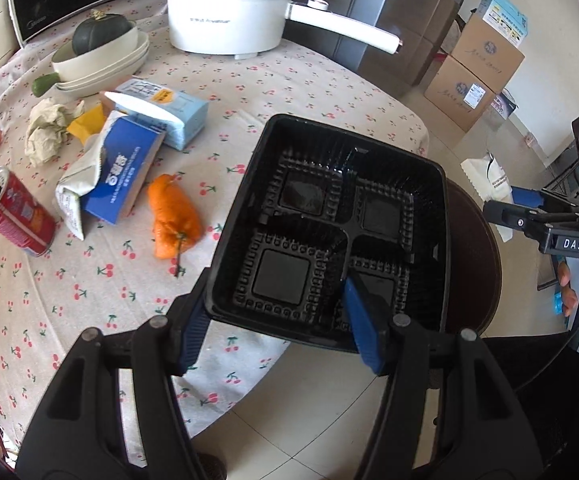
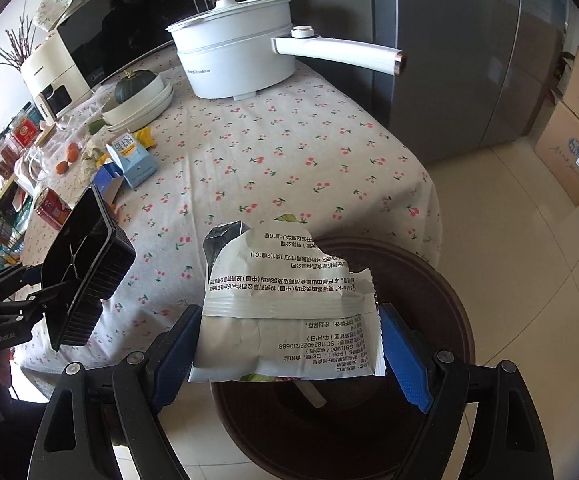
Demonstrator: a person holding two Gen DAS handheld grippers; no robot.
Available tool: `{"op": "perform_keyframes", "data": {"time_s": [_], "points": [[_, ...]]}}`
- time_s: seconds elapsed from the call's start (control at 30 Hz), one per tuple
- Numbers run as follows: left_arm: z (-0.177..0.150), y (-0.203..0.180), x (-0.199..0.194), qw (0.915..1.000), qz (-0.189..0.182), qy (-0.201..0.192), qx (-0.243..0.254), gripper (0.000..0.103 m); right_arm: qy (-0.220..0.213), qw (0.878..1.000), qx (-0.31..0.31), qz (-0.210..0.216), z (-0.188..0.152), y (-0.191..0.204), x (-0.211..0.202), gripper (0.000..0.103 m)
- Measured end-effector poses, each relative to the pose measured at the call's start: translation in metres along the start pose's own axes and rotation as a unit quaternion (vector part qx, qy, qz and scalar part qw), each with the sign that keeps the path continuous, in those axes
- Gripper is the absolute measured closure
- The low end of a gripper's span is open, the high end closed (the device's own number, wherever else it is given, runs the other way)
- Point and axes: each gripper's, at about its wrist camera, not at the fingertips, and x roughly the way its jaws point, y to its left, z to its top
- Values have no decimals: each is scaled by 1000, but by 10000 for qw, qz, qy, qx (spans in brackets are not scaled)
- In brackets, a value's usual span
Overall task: Collect trash
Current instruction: 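Drop the black tray into the bin with the left gripper while the right gripper drops the wrapper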
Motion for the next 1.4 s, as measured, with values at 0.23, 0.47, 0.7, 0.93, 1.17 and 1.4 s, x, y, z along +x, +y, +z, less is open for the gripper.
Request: {"op": "perform_keyframes", "data": {"time_s": [0.23,0.47,0.7,0.93,1.17,1.4], "points": [[3,-54,28,9984,-164,175,519,39,107,9986,469,-209,-36,-61,-3,16],[1,-112,53,9935,-475,271,1001,39,188,9953,864,-400,-69,-113,-9,16],[-3,-149,73,9873,-454,147,1512,32,195,9929,1087,-437,-83,-138,-16,16],[1,-144,72,9898,-68,69,1425,7,220,9942,943,-467,-80,-133,-14,15],[0,-123,62,9936,48,64,1124,6,267,9955,803,-425,-74,-120,-7,15],[-3,-108,50,9946,187,3,1024,5,279,9966,700,-336,-65,-103,-4,12]]}}
